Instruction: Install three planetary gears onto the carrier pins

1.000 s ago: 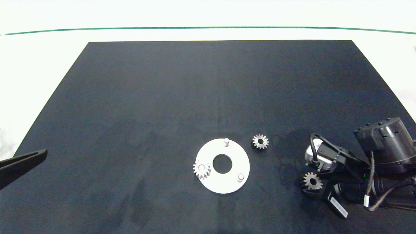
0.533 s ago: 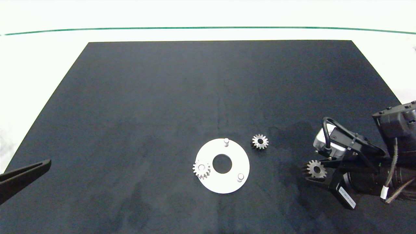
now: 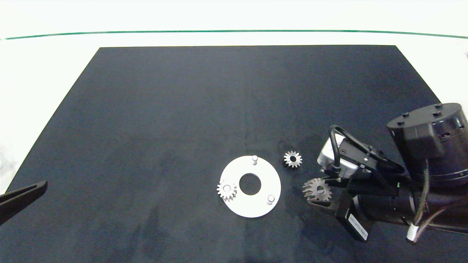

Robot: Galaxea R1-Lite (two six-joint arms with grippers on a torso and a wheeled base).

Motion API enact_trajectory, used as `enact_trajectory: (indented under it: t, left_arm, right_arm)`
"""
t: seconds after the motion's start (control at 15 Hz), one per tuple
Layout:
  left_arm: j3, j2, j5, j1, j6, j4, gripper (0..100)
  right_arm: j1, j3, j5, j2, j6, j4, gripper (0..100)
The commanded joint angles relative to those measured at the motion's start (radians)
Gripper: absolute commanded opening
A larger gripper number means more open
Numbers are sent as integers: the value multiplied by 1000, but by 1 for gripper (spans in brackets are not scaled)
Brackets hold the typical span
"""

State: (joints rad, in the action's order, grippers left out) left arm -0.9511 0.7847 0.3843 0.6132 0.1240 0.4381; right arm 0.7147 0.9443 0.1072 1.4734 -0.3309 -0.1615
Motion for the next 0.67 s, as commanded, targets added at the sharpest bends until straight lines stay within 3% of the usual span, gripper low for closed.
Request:
enact_trajectory:
  t: [0.07,0.67]
  left_arm:
    - [6,-21,2,0,0,4,100]
    - [37,-24,2,0,-1,1,100]
  right_arm:
    - [32,27,2,81,-2,-1,25]
    - [95,165,5,235,0,-3,25]
